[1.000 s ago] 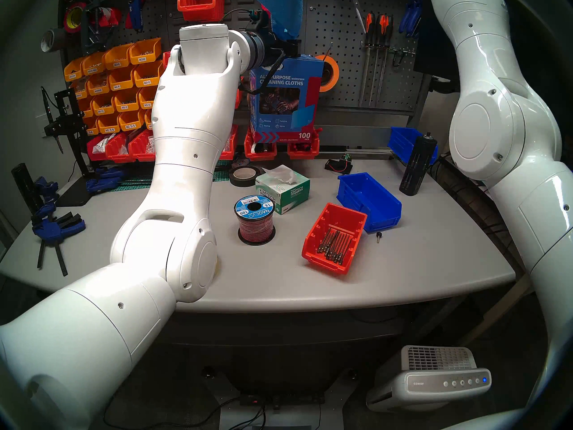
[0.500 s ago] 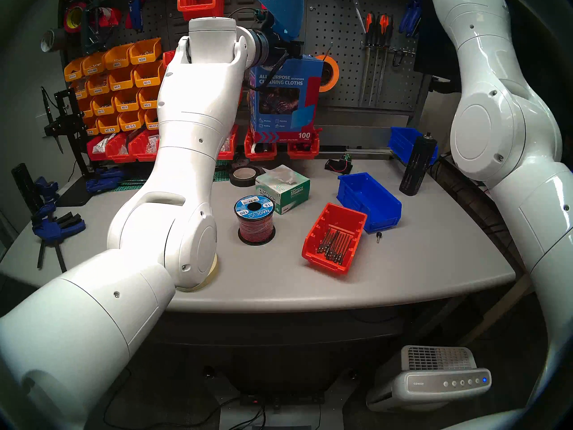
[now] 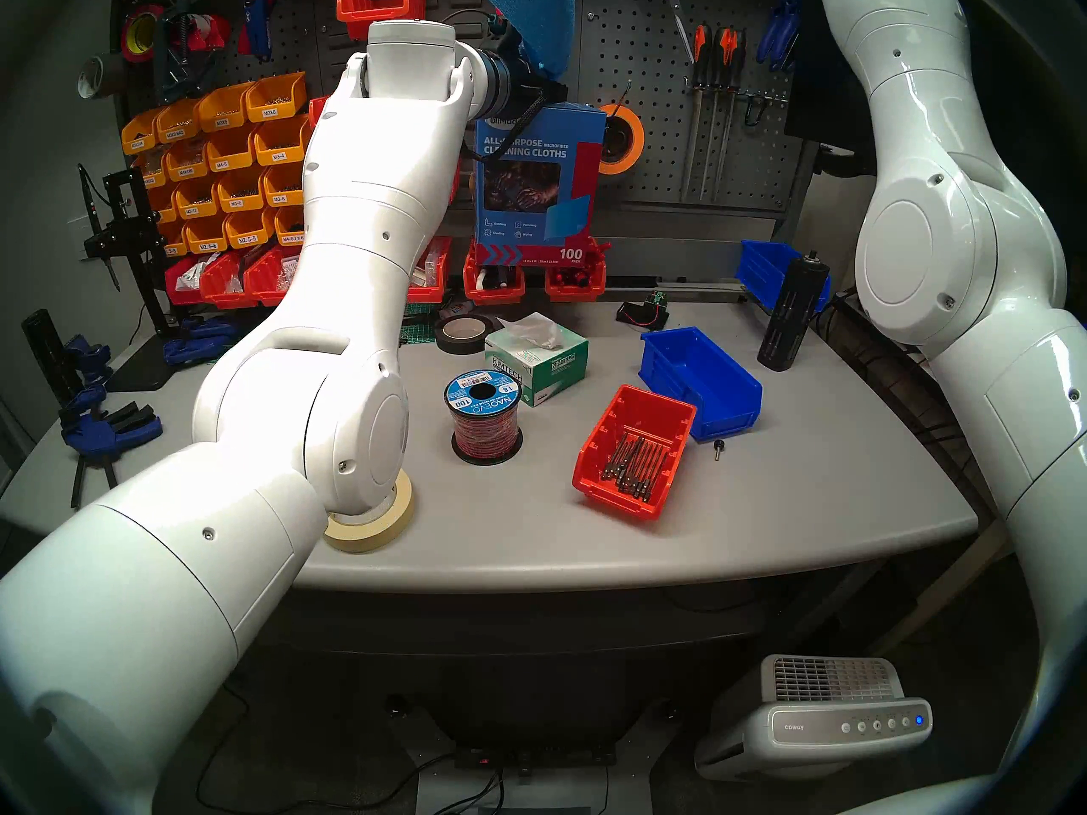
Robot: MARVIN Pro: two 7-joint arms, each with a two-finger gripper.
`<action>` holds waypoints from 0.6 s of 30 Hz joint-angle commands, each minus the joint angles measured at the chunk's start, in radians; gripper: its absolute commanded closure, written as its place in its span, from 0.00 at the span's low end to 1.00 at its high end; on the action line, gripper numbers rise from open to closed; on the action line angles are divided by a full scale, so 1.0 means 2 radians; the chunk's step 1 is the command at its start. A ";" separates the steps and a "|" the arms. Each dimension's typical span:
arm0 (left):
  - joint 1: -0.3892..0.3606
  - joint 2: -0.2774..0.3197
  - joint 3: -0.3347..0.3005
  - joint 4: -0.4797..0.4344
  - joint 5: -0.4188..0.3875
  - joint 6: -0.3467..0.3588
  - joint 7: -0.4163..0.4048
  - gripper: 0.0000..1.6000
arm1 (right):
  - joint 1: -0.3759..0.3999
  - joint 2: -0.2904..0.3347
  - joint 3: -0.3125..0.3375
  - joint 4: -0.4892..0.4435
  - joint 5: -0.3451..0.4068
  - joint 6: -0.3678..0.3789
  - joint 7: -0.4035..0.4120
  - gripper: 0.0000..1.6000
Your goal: Take out a shop towel
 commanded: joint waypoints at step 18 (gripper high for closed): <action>-0.105 0.008 0.000 0.104 0.014 -0.033 -0.022 1.00 | 0.030 -0.009 0.022 -0.084 0.020 -0.006 0.005 1.00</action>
